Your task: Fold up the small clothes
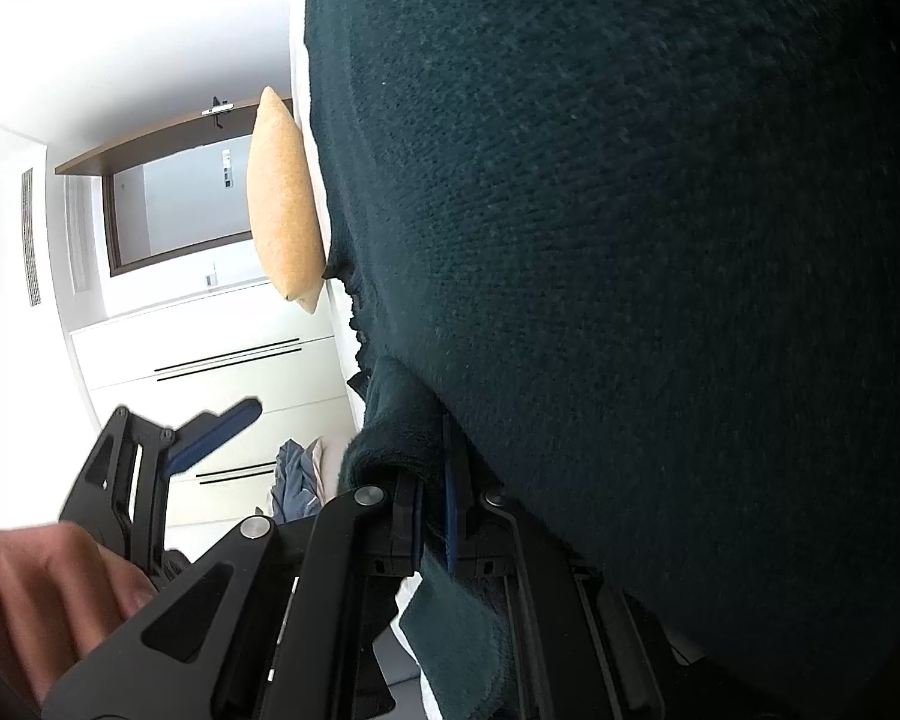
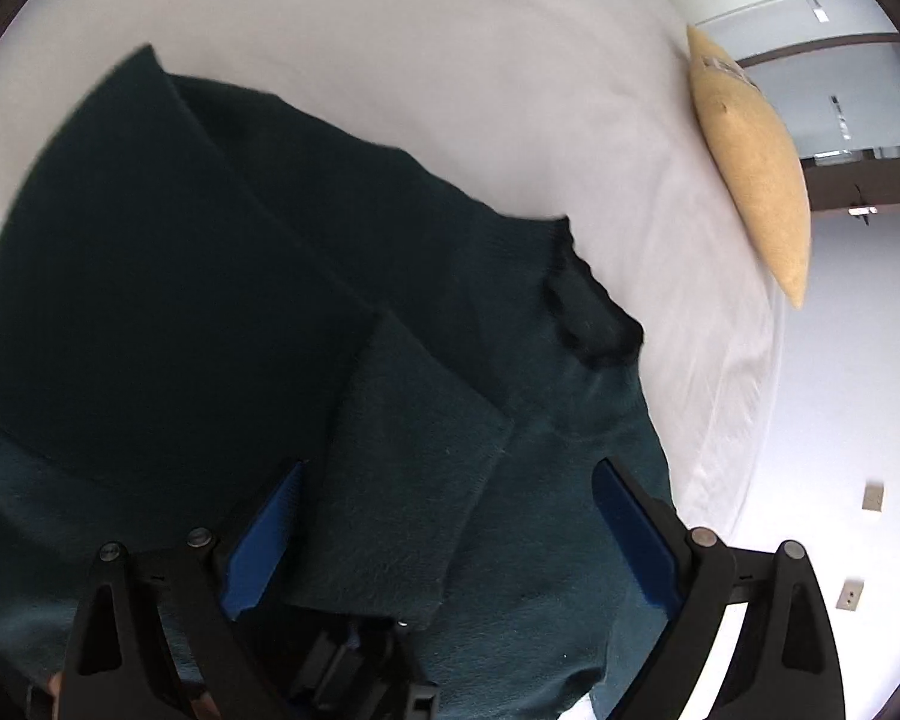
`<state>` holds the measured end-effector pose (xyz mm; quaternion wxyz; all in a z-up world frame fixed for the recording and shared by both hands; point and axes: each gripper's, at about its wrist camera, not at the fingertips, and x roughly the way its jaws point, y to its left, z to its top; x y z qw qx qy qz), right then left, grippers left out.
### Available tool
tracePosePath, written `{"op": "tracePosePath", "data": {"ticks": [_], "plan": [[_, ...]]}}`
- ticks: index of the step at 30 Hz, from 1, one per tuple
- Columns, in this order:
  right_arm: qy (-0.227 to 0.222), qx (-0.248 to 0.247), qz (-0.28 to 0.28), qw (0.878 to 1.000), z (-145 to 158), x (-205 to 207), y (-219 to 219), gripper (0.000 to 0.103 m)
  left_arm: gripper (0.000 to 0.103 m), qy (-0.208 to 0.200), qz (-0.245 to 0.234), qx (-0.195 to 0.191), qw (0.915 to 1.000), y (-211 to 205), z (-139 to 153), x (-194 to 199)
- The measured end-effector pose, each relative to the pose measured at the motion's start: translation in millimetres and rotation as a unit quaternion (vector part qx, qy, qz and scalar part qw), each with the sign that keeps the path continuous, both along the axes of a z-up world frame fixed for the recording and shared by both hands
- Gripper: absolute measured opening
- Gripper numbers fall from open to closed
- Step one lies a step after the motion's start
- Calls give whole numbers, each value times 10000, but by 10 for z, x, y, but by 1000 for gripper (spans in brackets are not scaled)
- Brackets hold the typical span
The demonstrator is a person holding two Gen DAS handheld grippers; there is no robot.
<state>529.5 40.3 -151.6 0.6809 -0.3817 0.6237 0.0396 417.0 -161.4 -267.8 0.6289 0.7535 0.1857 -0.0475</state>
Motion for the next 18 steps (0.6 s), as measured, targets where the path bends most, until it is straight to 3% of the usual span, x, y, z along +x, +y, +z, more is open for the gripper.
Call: {"op": "tracePosePath", "data": {"ticks": [1,2,4,10,14,18], "plan": [[42,52,-43,10000,13,-2,-16,71,0,0,5,-7,10000,-14,11,22],[161,194,-178,9995,26,12,-63,43,0,-4,12,-6,10000,-21,11,25],[237,380,-293,9986,59,37,-143,17,1,-37,32,-13,10000,-30,16,30],[46,1391,-774,9872,405,70,-683,11,5,-194,430,-591,9971,45,173,89],[38,2351,-1464,9609,563,126,-1332,10,9,-199,586,-1107,9919,177,353,32],[23,3018,-2004,9321,462,131,-1873,11,9,106,802,-1630,9833,341,492,-74]]}}
